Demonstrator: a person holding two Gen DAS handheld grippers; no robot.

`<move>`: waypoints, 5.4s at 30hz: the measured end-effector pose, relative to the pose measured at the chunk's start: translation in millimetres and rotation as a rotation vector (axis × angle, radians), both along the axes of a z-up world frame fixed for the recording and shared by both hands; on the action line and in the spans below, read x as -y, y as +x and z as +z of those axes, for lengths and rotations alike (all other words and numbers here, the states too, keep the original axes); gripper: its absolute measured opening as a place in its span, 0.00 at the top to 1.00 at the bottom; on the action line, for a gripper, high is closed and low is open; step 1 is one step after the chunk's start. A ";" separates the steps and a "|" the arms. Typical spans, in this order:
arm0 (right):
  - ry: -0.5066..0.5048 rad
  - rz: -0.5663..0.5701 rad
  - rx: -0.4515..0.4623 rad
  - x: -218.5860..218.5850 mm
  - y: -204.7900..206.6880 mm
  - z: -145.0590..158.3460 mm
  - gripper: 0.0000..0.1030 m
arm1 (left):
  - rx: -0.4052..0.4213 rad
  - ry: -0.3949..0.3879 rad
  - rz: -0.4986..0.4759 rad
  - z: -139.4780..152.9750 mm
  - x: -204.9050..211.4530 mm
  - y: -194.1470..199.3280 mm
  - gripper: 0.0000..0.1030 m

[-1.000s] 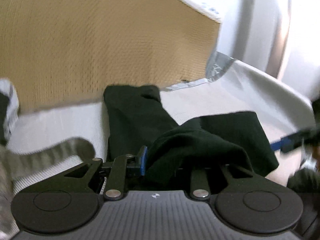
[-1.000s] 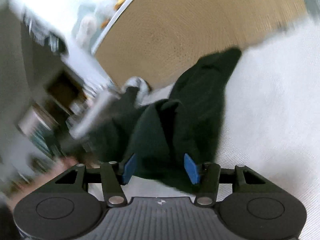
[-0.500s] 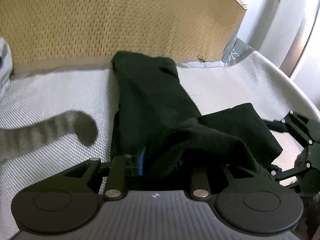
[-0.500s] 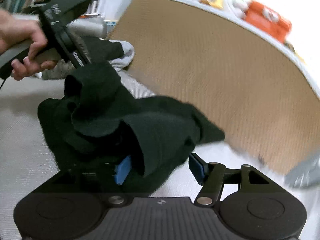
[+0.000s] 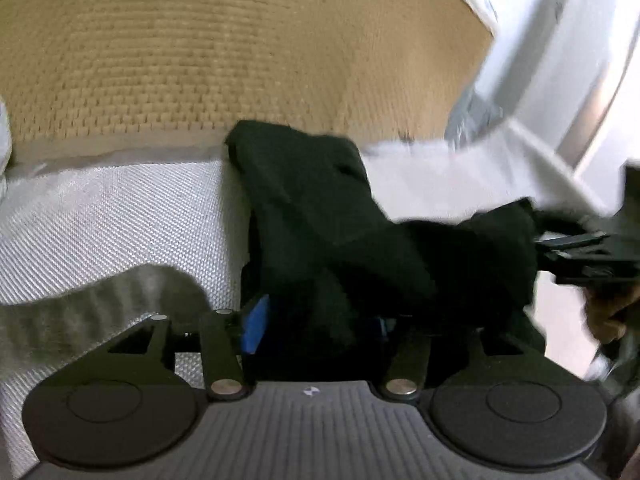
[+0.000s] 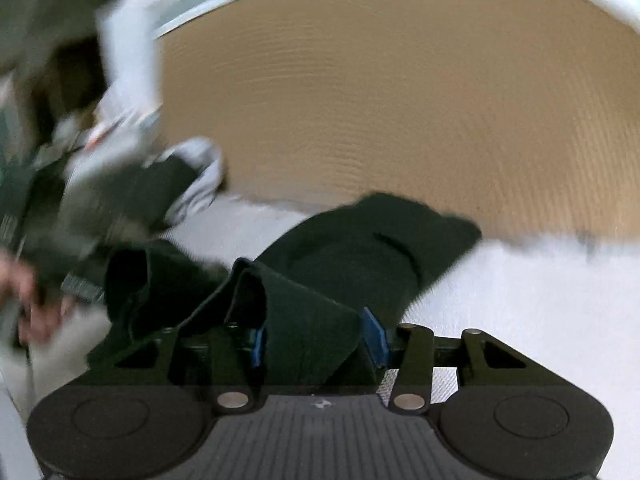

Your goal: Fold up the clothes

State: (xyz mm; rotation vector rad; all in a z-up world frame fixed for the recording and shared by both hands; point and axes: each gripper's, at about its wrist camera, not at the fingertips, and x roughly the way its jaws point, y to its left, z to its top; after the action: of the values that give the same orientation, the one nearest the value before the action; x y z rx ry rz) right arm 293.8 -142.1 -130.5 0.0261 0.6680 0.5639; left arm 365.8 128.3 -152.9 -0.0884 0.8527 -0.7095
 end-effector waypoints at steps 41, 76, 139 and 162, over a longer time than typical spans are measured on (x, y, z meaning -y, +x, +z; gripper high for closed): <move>0.331 -0.090 -0.218 19.5 -43.4 -65.2 0.84 | 0.050 0.085 -0.112 -5.6 -1.3 -88.0 0.87; -0.062 0.050 0.061 -31.0 -72.5 -24.9 0.79 | 0.402 0.367 -0.250 33.9 73.7 -123.3 0.69; -0.187 0.091 0.124 -45.8 -162.4 -51.4 0.61 | 0.376 0.721 -0.467 -16.5 93.3 -176.7 0.47; -0.459 0.229 0.233 -56.9 -201.5 -60.7 0.44 | 0.278 0.721 -0.406 -28.0 96.1 -176.8 0.43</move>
State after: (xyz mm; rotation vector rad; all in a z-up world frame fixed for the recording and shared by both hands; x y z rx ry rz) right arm 92.3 -85.1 -191.2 -0.5443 0.5624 0.6104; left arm 189.0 32.2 -180.9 0.8307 0.8197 -0.7289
